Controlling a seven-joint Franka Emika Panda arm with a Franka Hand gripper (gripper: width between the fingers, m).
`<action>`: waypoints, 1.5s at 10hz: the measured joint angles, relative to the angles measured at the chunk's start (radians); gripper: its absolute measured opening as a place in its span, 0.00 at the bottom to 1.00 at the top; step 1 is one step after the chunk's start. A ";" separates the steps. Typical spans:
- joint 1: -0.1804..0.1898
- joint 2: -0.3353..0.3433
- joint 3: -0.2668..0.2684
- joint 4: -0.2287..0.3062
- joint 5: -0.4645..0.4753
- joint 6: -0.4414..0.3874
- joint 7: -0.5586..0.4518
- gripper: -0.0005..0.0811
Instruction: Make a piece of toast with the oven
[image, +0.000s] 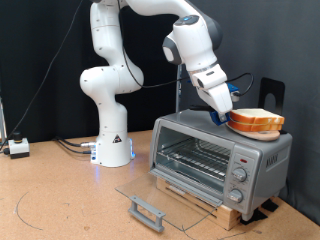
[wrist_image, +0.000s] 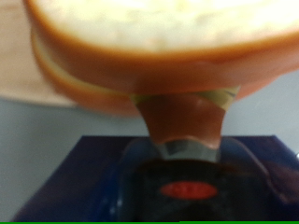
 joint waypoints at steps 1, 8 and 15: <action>0.001 -0.001 -0.011 0.000 0.065 0.012 -0.049 0.49; -0.025 -0.058 -0.113 -0.003 0.139 -0.065 -0.168 0.49; -0.147 -0.077 -0.304 0.000 -0.017 -0.336 -0.383 0.49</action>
